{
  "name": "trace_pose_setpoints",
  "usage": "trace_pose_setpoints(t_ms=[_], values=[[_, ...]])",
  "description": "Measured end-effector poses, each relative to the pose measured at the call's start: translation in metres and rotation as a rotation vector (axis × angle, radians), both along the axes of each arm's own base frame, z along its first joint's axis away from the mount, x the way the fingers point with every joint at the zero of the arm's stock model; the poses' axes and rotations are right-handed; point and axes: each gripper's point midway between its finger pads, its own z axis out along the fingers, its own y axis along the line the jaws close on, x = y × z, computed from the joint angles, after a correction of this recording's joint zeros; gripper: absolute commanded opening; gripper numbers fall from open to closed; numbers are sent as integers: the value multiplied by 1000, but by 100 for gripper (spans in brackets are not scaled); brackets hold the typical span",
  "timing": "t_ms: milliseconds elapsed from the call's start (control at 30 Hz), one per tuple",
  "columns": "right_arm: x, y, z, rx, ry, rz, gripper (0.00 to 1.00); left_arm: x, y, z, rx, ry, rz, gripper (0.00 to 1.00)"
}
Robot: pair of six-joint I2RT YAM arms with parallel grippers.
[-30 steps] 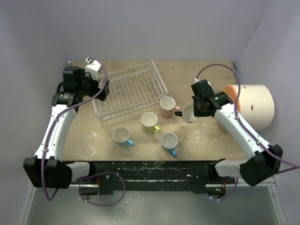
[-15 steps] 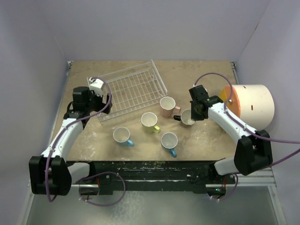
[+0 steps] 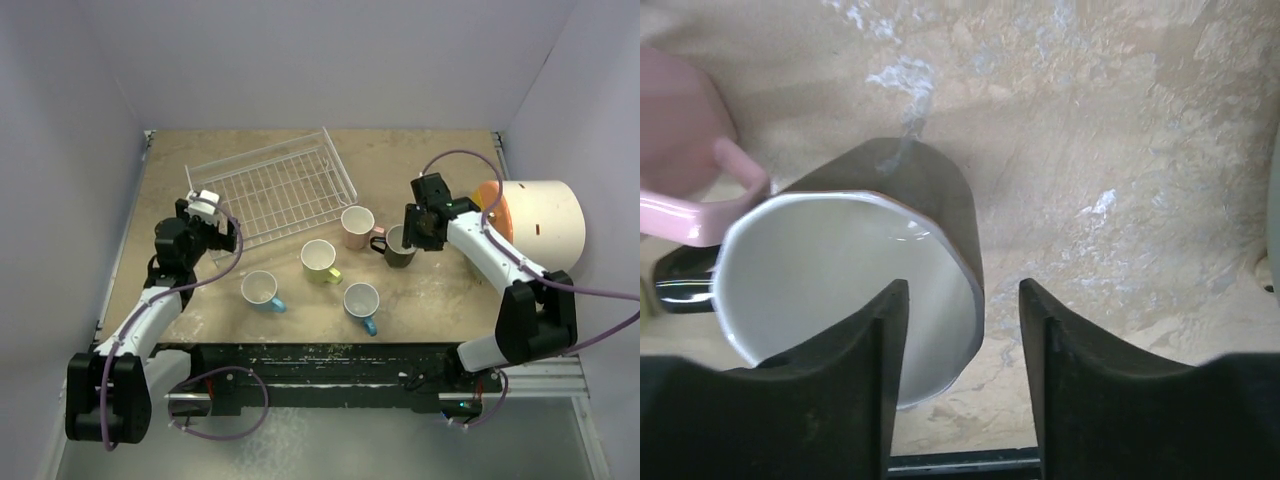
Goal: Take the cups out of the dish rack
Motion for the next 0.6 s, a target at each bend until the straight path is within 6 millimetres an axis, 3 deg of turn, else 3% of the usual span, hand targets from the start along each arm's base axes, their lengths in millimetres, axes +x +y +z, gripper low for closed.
trace_pose_setpoints(t_ms=[100,200,300,333,367,467,600], values=[[4,2,14,12,-32,-5,60,2,0,0,0,-26,2,99],[9,1,42,25,-92,-19,76,5,0,0,1,-38,3,99],[9,-2,81,41,-190,-45,84,10,1,-1,0,-52,9,99],[8,-4,96,47,-232,-52,97,12,2,-1,1,-61,12,99],[6,-7,114,53,-284,-63,100,14,2,-2,0,-71,14,99],[1,-13,155,78,-411,-86,100,18,2,-3,0,-106,16,99],[-5,-15,178,99,-470,-90,100,19,8,0,5,-89,51,99]])
